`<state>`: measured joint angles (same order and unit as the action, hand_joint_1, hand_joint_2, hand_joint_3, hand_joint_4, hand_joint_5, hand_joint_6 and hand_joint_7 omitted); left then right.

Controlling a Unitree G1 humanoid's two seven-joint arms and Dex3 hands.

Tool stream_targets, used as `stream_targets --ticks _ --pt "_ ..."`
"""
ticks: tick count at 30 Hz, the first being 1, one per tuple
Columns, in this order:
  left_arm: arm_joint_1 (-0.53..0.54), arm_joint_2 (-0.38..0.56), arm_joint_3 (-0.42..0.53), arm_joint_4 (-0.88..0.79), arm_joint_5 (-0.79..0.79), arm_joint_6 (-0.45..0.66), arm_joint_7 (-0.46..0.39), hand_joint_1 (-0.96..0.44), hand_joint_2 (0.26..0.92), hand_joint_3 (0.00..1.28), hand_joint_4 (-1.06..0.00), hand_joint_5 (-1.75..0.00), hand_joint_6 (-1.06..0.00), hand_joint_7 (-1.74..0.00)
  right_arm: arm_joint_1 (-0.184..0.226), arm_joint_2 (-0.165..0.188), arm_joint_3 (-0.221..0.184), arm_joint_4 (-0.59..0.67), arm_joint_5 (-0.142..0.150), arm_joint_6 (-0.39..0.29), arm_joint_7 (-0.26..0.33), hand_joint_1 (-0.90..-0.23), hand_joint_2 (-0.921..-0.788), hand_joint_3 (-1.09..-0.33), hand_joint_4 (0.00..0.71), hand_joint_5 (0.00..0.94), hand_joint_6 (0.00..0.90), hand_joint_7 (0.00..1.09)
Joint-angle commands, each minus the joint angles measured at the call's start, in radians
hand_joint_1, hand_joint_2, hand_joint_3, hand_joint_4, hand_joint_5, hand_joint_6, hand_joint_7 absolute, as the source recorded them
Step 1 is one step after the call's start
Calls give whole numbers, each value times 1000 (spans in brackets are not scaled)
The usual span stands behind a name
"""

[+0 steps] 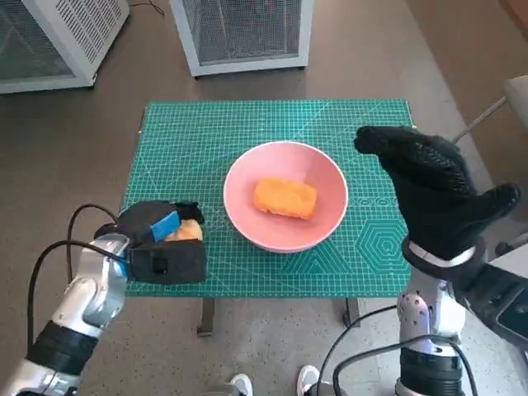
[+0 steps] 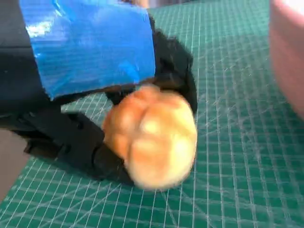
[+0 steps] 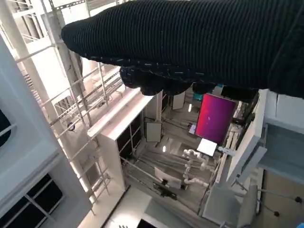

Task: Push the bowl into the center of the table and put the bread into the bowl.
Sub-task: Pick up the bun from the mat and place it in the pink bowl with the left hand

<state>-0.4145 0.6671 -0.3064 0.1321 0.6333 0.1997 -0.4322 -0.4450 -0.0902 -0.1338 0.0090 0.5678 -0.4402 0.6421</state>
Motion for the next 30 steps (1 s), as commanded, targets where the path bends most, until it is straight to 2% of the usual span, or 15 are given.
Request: stream_targets --ticks 1,5,13,24,30 --pt "-14 29 72 -124 -22 29 -35 3 910 81 -717 -1111 -612 -1210 7 8 0 20 4 2 10 -449 -921 -448 251 1 71 523" --pt "-24 20 135 -221 -56 38 -39 3 916 51 -738 -1085 -632 -1190 4 9 0 23 8 8 9 -451 -921 -448 250 1 70 526" --pt "-80 -39 186 -291 -95 -81 75 3 908 15 -815 -1038 -677 -1104 1 20 6 35 5 8 10 -450 -921 -445 251 1 67 531" --pt "-231 -172 100 -190 -77 -308 222 2 898 5 -854 -1002 -703 -1071 7 31 11 39 -6 -5 10 -440 -921 -449 251 1 61 534" --pt "-301 -227 50 -64 -65 -384 252 1 906 7 -829 -1011 -684 -1107 14 28 10 32 -10 -7 6 -437 -921 -452 251 1 59 535"
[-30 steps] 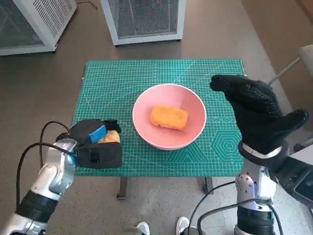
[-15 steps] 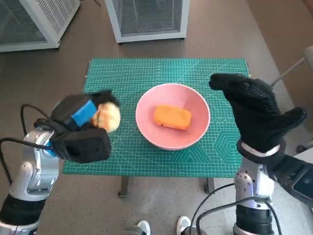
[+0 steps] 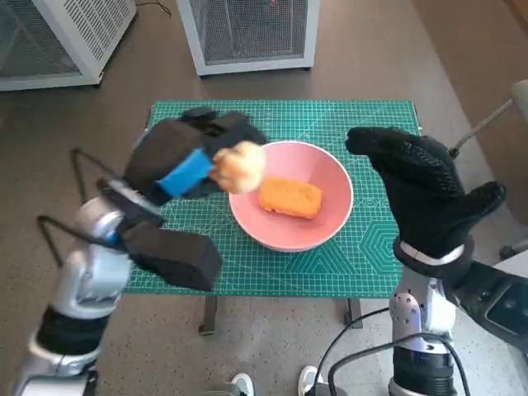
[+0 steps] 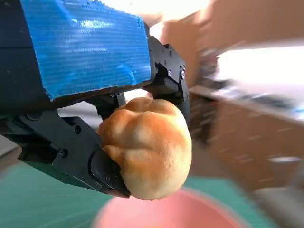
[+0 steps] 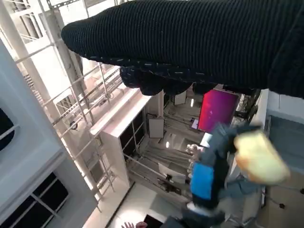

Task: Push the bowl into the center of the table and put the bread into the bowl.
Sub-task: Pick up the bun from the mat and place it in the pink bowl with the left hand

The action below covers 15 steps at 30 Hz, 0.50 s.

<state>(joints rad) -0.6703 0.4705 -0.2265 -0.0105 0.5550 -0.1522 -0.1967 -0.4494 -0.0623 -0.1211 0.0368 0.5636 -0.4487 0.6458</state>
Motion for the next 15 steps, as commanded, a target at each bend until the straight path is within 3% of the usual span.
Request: stream_targets --ticks 1,11,14,15 --pt "-53 -38 -35 95 11 -37 16 1 908 8 -823 -1015 -680 -1114 19 0 -2 3 -5 2 2 -437 -921 -453 251 1 59 535" --pt "-110 -116 -89 235 3 -57 4 1 920 29 -754 -1101 -648 -1139 31 -4 -7 -9 -13 2 -8 -436 -921 -453 252 1 58 538" --pt "-118 -135 -102 283 -2 -33 -16 1 920 104 -635 -1167 -597 -1248 33 -2 -8 -9 -19 -1 -11 -437 -921 -452 252 1 57 538" --pt "-120 -140 -104 295 -3 -25 -23 -124 921 164 -539 -977 -544 -1325 33 -2 -8 -10 -20 -1 -12 -438 -921 -452 252 1 57 538"
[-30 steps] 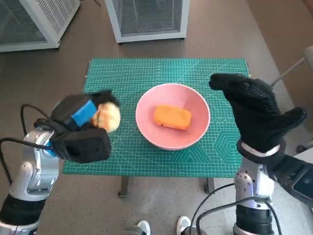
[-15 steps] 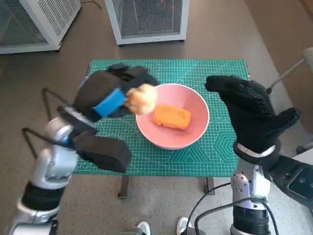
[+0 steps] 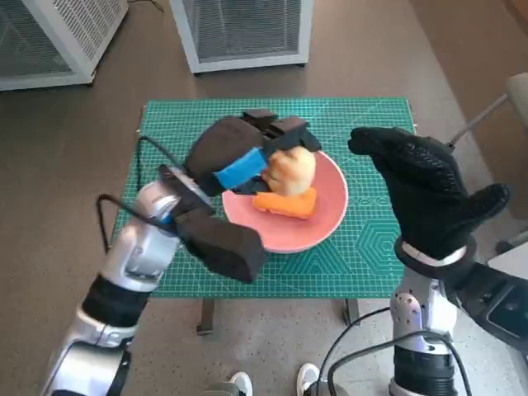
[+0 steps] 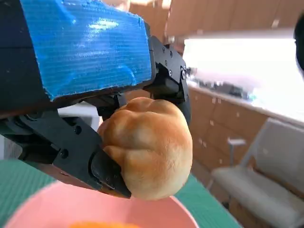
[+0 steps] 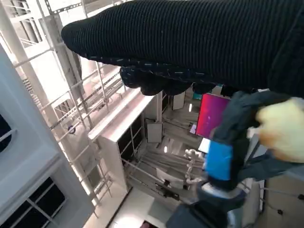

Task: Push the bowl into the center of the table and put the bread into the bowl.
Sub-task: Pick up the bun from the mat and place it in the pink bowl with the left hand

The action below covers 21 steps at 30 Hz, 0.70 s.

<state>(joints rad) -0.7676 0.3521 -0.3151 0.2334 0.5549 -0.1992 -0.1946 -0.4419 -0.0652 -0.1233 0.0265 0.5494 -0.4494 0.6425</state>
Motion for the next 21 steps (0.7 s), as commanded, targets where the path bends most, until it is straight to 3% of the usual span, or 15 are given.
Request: stream_targets --ticks 1,2,4,7,12,21 --pt "-23 -27 -18 66 -8 31 -36 -168 921 187 -518 -883 -524 -1355 26 1 -6 -1 -6 1 -9 -438 -921 -452 252 1 57 538" --pt "-24 -31 -19 76 -11 37 -43 -181 901 207 -460 -699 -440 -1255 27 1 -7 -1 -7 1 -10 -438 -921 -452 252 1 57 539" --pt "-22 -35 -22 88 -15 49 -61 -138 873 163 -368 -344 -336 -776 27 0 -8 -1 -6 2 -11 -439 -921 -451 252 1 56 540" --pt "-20 -33 -28 89 -5 78 -82 -169 873 107 -288 -115 -276 -470 27 -2 -11 -1 -6 2 -12 -440 -921 -450 252 1 56 540" --pt "-13 -23 -22 96 -17 81 -99 -269 891 58 -186 -19 -253 -290 25 -4 -14 -1 -11 -1 -13 -441 -921 -449 252 1 56 541" --pt "5 -15 21 108 -100 41 -116 -348 902 32 -16 0 -192 -194 13 -4 -13 7 -16 -2 -20 -445 -921 -445 254 2 57 541"
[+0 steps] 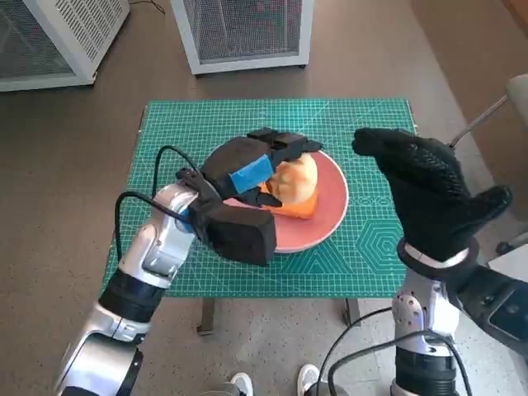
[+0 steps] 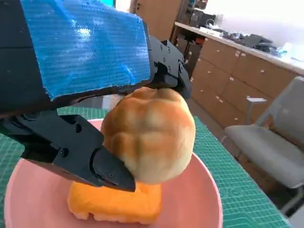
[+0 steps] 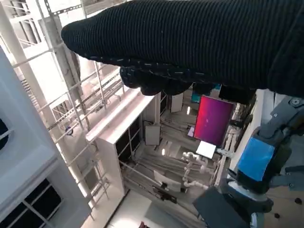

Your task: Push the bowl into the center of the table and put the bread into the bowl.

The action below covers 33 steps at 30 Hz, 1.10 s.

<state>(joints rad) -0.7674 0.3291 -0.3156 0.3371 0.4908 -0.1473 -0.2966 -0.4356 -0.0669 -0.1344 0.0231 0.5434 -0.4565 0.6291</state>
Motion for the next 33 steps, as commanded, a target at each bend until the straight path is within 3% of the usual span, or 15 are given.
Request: stream_targets --ticks 1,17,33 --pt "5 8 24 2 -40 -9 -16 -354 901 29 -10 0 -183 -186 6 -3 -2 12 -9 6 -7 -446 -921 -444 254 2 57 540" --pt "48 7 153 -15 -290 -25 -119 -409 909 18 1 1 -55 -97 -8 -2 -7 43 7 -1 11 -447 -921 -439 255 2 58 532" --pt "72 -6 268 -12 -476 -95 -145 -567 921 117 1 1 -70 -104 -18 0 -6 48 -1 6 -3 -439 -921 -449 256 2 63 522"
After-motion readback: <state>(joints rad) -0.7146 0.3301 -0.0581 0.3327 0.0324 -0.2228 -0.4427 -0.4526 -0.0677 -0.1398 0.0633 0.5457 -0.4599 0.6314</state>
